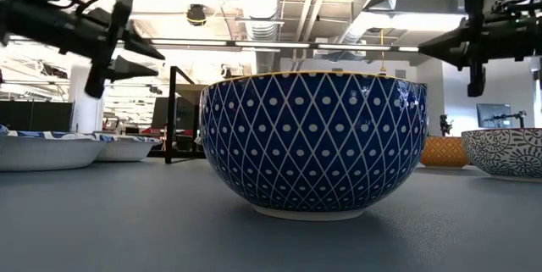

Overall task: Place and stack bowls onto a shelf
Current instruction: Put the white bowl on the shelf

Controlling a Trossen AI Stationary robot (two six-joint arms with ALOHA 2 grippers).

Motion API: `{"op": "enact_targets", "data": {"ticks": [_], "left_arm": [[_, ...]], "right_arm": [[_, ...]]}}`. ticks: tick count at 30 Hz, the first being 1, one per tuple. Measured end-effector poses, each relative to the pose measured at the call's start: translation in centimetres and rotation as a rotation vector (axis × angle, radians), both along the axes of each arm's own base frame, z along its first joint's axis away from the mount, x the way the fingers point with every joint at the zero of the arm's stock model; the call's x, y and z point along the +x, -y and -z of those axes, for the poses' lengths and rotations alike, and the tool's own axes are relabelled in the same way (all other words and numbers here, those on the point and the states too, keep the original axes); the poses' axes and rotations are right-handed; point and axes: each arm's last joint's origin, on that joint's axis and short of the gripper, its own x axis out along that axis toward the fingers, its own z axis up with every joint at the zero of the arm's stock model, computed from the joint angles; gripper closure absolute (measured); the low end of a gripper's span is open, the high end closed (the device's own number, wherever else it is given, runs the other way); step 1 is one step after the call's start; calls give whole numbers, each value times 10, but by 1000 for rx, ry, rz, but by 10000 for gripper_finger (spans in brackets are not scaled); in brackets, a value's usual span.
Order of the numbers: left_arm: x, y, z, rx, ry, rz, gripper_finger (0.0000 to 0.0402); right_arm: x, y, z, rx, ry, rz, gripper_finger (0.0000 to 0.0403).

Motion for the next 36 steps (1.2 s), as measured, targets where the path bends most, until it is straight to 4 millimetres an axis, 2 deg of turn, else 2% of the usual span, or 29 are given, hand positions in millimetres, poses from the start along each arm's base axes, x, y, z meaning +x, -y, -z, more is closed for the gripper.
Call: {"op": "enact_targets", "data": {"ticks": [6,14,18,21,24,32,36], "left_arm": [[1,-28,-22,1,-151,-46,212],[-5,-58,-59,-45,-368,-169,207],[-6,-72,-67,-50,-499,-211,207],[-2,-84,-63,-98,-572,-186,207],[0,-95,-49,-186,-651,-182,207],[-8,-121,-14,-423,-815,-254,207],[-9,-127,-6,-469,-868,-240,207]], "right_arm": [[8,0,-3,69,-13,-20,351],[24,0,-45,-46,-124,-45,351],[33,2,-69,-89,-149,-29,351],[40,5,-79,-87,-164,-12,351],[49,7,-85,-82,-184,-26,351],[72,13,-77,-17,-239,-137,351],[78,13,-71,10,-259,-176,351]]}}
